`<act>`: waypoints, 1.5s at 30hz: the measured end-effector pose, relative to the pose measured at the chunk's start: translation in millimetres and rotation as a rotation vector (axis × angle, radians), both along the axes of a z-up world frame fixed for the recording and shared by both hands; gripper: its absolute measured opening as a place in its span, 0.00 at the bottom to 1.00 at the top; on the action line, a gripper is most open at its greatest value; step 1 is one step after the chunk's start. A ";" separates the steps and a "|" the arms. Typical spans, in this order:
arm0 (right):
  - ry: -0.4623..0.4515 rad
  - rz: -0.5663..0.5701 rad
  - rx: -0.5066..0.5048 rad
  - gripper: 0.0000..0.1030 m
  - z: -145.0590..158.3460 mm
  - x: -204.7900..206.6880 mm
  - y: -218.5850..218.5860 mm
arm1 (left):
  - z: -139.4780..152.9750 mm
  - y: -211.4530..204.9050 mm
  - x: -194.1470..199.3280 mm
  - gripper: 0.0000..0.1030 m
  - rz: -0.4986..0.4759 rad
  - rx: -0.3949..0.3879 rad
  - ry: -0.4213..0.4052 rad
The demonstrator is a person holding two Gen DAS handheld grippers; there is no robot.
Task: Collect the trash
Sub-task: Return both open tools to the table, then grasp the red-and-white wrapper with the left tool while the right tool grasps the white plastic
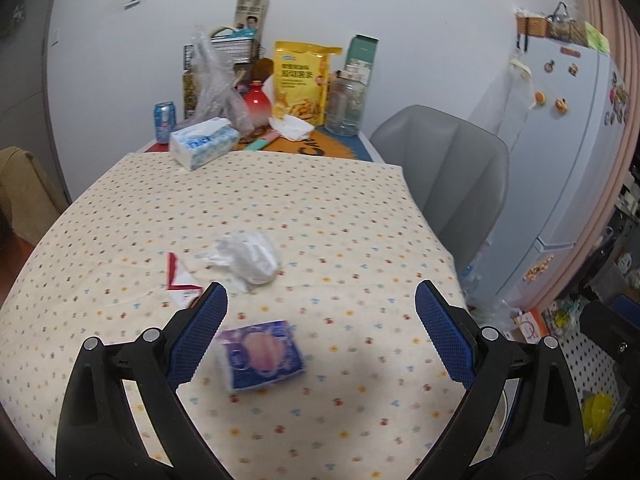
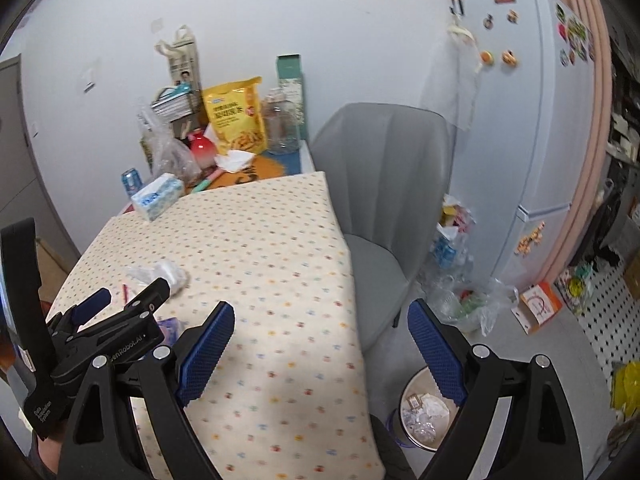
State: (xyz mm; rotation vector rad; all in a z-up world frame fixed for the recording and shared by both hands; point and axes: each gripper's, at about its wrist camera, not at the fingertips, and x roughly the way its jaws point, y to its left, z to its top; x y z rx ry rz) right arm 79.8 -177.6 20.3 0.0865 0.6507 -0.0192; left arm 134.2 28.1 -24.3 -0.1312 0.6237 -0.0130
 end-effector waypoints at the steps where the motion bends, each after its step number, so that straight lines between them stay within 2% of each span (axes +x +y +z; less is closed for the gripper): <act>1: -0.002 0.009 -0.006 0.84 1.0 0.6 7.0 | 0.2 8.0 -1.9 0.91 0.013 -0.003 -0.002; 13: 0.006 0.112 -0.042 0.84 1.1 20.3 72.5 | -2.7 76.8 -3.0 0.91 0.130 -0.030 -0.006; 34: 0.114 0.239 -0.057 0.77 -34.6 94.4 131.8 | -49.1 133.2 48.0 0.90 0.226 -0.052 0.110; 40: 0.149 0.280 -0.060 0.74 -47.7 115.0 150.7 | -65.6 148.9 64.3 0.84 0.250 -0.069 0.154; 45: 0.173 0.314 -0.068 0.73 -57.7 127.8 165.9 | -82.2 157.9 79.4 0.70 0.250 -0.093 0.203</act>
